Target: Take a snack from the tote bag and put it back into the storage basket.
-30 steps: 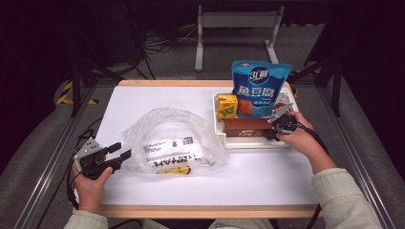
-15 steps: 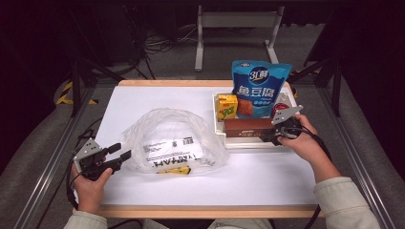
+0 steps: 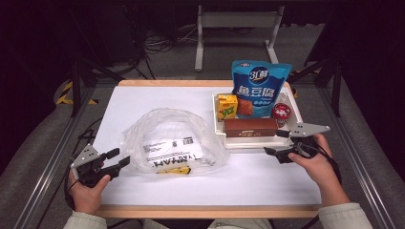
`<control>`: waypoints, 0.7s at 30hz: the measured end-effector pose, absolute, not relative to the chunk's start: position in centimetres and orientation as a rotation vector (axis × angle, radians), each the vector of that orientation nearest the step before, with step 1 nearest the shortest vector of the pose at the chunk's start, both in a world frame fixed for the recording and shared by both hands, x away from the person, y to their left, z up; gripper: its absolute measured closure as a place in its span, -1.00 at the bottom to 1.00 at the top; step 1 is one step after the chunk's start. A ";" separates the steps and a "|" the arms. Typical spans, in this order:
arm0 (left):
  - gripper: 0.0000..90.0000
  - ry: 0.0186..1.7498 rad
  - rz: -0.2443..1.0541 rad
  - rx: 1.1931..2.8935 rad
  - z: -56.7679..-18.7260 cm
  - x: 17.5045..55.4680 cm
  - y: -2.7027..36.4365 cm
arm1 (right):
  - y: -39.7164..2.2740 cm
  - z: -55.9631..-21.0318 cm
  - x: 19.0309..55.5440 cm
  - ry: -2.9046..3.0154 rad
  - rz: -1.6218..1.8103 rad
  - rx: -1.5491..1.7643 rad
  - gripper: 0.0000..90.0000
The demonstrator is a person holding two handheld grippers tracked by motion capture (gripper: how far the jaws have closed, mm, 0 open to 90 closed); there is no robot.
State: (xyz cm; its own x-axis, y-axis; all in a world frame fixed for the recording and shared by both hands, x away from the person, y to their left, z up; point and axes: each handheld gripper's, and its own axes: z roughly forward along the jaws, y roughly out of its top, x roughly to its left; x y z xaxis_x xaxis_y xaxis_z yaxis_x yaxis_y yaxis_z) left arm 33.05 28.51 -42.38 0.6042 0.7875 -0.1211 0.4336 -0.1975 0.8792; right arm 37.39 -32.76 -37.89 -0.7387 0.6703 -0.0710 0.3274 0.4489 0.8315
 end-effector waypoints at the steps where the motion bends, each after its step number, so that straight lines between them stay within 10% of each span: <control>1: -0.05 0.990 0.437 1.830 -42.5 32.9 28.5 | -33.0 -38.0 37.1 2.305 1.210 0.848 -0.57; 21: -0.14 0.964 0.438 1.864 -43.1 32.4 29.5 | -35.9 -43.5 34.3 2.152 1.228 0.996 -0.74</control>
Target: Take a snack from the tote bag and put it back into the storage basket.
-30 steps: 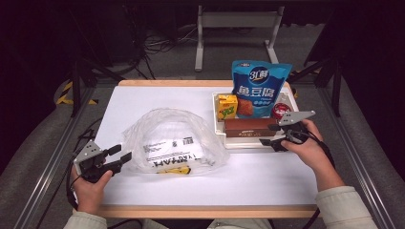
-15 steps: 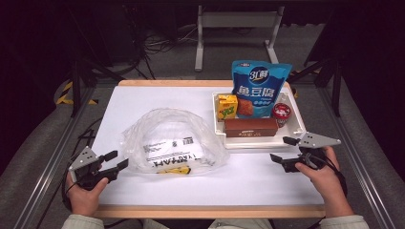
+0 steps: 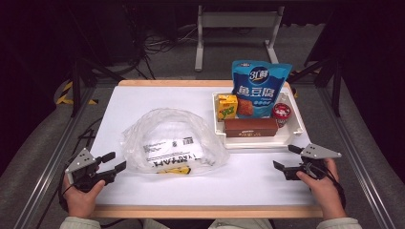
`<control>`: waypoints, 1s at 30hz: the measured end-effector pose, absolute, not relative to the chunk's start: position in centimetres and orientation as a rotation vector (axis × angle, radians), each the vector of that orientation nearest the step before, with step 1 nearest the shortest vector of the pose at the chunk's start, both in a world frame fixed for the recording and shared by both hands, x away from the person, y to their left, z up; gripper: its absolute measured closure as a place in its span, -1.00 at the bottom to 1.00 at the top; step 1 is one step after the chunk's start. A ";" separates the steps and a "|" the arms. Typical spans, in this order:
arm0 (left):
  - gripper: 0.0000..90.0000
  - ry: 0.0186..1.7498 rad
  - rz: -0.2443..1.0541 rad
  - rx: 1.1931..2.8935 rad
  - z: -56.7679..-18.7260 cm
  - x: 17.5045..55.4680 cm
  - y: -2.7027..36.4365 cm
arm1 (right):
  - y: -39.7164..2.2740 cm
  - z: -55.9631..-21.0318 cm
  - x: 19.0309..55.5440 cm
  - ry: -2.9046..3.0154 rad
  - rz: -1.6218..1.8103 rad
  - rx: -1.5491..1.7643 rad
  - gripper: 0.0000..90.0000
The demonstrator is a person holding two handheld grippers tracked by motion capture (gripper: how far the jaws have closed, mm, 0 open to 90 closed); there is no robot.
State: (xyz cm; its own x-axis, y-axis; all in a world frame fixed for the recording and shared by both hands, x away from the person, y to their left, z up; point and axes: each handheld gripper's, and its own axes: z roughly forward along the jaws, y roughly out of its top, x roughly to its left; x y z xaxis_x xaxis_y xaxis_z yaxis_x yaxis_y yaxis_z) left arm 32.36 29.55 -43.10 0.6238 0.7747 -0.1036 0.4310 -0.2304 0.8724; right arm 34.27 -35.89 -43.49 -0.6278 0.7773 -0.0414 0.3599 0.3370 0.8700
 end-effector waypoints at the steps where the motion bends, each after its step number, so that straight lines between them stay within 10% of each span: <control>1: -0.14 0.961 0.439 1.874 -43.2 32.4 29.5 | -36.0 -43.7 34.3 2.146 1.224 1.002 -0.74; 30: -0.19 0.974 0.402 1.940 -44.3 33.3 29.3 | -34.5 -44.4 34.9 2.253 0.978 1.097 -0.81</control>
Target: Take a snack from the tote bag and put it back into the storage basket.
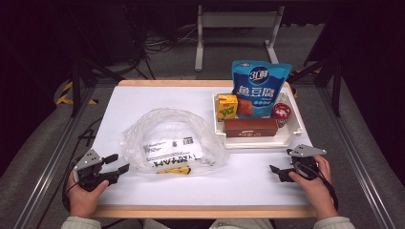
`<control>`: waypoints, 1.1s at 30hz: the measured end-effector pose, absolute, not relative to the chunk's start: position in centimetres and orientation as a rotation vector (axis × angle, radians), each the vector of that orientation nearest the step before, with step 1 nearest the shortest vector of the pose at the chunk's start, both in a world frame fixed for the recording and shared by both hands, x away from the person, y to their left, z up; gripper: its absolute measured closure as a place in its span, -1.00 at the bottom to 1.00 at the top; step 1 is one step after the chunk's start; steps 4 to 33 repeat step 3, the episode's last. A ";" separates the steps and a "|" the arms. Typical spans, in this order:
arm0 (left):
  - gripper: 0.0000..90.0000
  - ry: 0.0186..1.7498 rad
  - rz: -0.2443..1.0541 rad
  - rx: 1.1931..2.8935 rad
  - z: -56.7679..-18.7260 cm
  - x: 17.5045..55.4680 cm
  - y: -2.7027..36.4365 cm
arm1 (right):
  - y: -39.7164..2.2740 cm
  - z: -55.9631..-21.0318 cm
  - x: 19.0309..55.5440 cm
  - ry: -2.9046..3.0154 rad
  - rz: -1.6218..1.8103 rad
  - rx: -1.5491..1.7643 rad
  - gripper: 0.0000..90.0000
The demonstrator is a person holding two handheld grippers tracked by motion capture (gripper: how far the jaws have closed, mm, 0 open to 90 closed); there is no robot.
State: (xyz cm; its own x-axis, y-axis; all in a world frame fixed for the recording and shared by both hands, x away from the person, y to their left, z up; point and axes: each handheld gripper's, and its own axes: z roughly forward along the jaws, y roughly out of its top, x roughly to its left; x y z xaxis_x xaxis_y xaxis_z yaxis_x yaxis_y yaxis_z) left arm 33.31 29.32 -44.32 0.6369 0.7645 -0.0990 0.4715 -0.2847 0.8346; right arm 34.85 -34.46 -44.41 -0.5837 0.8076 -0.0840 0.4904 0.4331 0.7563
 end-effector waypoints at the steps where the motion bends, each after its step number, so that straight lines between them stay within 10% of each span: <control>1: -0.19 0.973 0.400 1.944 -44.3 33.3 29.3 | -34.5 -44.4 34.7 2.244 0.993 1.120 -0.81; 33: -0.20 0.971 0.397 1.943 -44.4 33.4 29.3 | -34.6 -44.3 34.6 2.243 1.012 1.142 -0.81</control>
